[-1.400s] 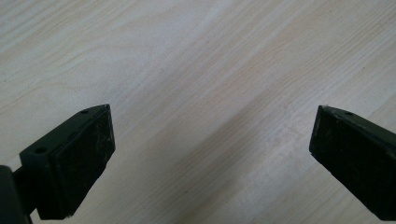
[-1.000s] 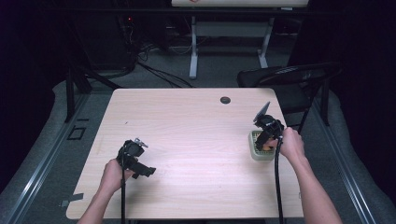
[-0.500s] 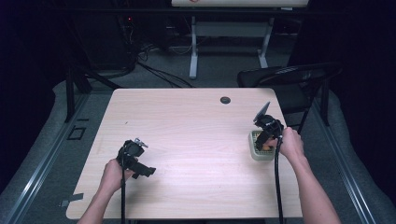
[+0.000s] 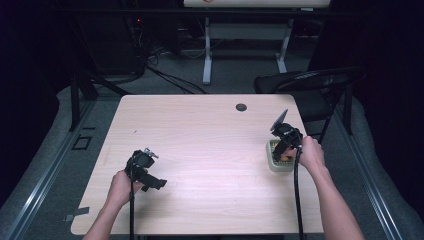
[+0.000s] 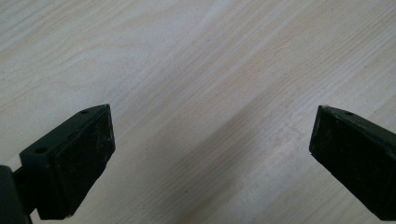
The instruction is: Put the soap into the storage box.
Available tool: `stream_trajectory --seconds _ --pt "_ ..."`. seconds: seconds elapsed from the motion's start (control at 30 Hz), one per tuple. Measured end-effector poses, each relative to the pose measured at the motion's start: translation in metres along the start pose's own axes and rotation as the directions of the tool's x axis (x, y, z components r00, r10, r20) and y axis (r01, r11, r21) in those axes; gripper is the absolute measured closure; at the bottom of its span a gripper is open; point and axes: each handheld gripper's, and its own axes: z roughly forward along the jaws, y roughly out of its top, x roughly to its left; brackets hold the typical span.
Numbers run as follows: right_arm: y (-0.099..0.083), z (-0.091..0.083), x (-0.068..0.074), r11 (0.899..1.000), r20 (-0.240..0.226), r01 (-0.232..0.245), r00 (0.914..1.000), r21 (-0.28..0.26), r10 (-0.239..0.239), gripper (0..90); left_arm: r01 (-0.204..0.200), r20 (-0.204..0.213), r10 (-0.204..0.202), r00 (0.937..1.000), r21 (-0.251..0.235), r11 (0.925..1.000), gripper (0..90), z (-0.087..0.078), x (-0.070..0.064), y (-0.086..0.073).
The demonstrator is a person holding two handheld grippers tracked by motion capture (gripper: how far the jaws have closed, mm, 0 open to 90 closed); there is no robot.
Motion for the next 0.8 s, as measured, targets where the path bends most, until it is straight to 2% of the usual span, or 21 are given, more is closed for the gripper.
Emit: stream_trajectory --seconds 0.07,0.1,0.13,0.17,0.27,0.3,0.33,0.43,0.5,0.53,0.63,0.67,0.7,0.73,0.8 --pt "0.0009 -0.0007 0.0 1.0 0.002 0.007 1.0 0.014 -0.007 26.9 -0.001 0.0 0.001 1.0 0.001 1.0 0.2 0.0 0.0 0.0" --pt "0.0 0.0013 0.001 1.0 -0.005 -0.012 0.9999 -0.011 0.012 26.9 -0.001 0.0 0.001 1.0 0.001 1.0 0.3 0.0001 0.0 0.0" --pt "0.0 0.0013 0.001 1.0 -0.005 -0.012 0.9999 -0.011 0.012 26.9 -0.001 0.0 0.001 1.0 0.001 1.0 0.2 0.0001 0.0 0.0" --pt "0.0009 -0.0001 0.0004 1.0 0.003 0.004 1.0 0.009 -0.004 26.8 0.0 0.0 0.0 1.0 0.0 1.0 0.3 -0.0001 0.0 -0.0001" --pt "0.001 0.0005 0.0009 1.0 0.004 0.004 1.0 0.008 -0.004 26.8 0.0 0.0 0.0 1.0 0.0 1.0 0.3 -0.0001 -0.0001 0.0" --pt "0.0024 -0.001 -0.0002 0.999 0.007 0.027 0.9996 0.038 -0.027 26.7 -0.001 -0.001 0.001 1.0 0.001 1.0 0.2 -0.0001 -0.0003 0.0001" --pt "0.0012 0.001 0.0013 1.0 0.002 0.007 1.0 0.011 -0.007 26.6 -0.001 -0.001 0.001 1.0 0.0 1.0 0.2 -0.0001 -0.0003 0.0001" --pt "0.0023 -0.0011 0.0003 0.999 0.009 0.034 0.9994 0.042 -0.034 26.3 -0.001 -0.001 0.001 1.0 0.001 1.0 0.3 0.0 -0.0002 0.0001" --pt "-0.0005 0.0017 0.0024 1.0 -0.004 -0.006 1.0 -0.021 0.006 23.6 -0.001 -0.001 0.001 1.0 0.001 1.0 0.2 0.0002 -0.0002 0.0001" --pt "0.0006 -0.0014 0.0017 1.0 0.01 0.014 0.9998 0.006 -0.014 23.4 -0.003 0.0 0.003 1.0 0.003 1.0 0.2 0.0004 -0.0003 0.0002" --pt "0.0003 -0.0027 0.0017 1.0 0.011 0.014 0.9998 0.009 -0.014 22.9 -0.002 0.0 0.002 1.0 0.003 1.0 0.2 0.0005 -0.0004 0.0003" --pt "0.0007 -0.0041 0.0009 0.999 0.014 0.029 0.9995 0.029 -0.03 22.4 -0.002 0.0 0.002 1.0 0.002 1.0 0.2 0.0005 -0.0005 0.0003" --pt "-0.0022 -0.0016 0.0016 1.0 0.0 -0.005 1.0 -0.014 0.005 20.9 -0.002 0.001 0.002 1.0 0.005 1.0 0.2 0.0004 -0.0004 0.0004" --pt "-0.0021 -0.004 0.0 1.0 0.001 0.009 1.0 0.002 -0.009 20.6 -0.002 0.0 0.002 1.0 0.004 1.0 0.2 0.0006 -0.0003 0.0003" --pt "-0.0032 -0.0047 -0.0004 1.0 0.003 0.007 1.0 -0.009 -0.007 20.3 -0.002 0.0 0.002 1.0 0.003 1.0 0.2 0.0007 -0.0002 0.0003"
